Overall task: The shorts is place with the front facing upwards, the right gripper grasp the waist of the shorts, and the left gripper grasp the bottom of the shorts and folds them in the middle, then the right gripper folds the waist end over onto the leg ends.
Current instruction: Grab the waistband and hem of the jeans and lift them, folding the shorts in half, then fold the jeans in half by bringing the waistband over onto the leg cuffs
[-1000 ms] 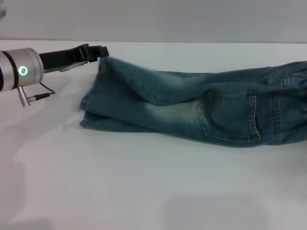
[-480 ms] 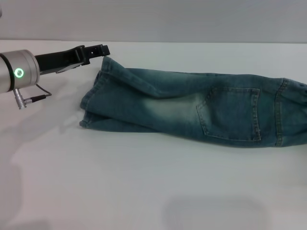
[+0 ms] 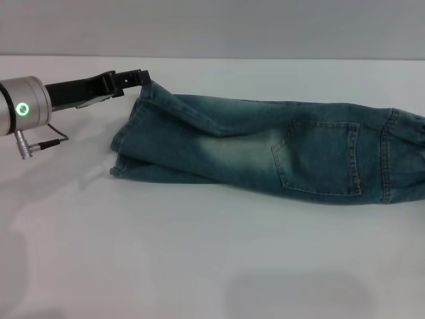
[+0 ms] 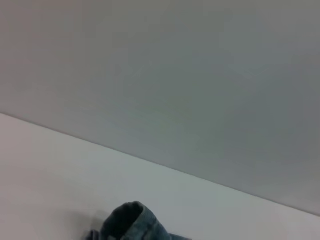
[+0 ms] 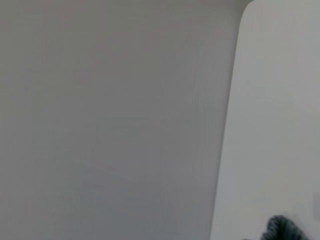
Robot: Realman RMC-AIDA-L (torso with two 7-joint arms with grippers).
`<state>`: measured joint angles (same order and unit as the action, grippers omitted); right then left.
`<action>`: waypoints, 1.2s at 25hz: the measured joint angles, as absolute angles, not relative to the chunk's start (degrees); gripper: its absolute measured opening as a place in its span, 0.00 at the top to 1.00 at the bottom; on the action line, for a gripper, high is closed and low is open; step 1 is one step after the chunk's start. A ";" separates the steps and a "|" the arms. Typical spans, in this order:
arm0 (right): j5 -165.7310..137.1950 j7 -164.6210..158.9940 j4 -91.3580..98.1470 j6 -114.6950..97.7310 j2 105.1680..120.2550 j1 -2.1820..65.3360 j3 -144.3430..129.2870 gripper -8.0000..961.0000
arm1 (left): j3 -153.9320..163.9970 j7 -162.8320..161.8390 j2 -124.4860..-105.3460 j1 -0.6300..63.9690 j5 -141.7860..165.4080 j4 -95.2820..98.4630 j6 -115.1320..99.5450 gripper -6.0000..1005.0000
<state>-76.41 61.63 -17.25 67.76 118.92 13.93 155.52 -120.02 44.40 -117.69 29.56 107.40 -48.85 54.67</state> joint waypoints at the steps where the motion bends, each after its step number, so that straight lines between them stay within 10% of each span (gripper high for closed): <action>1: -76.63 62.15 -17.31 68.22 118.96 13.18 155.42 0.35 | -120.01 44.64 -117.69 29.37 107.40 -49.04 55.01 0.22; 30: -77.61 64.84 -16.61 66.89 118.74 13.62 151.22 0.35 | -119.36 46.14 -117.95 27.24 105.24 -49.21 57.34 0.22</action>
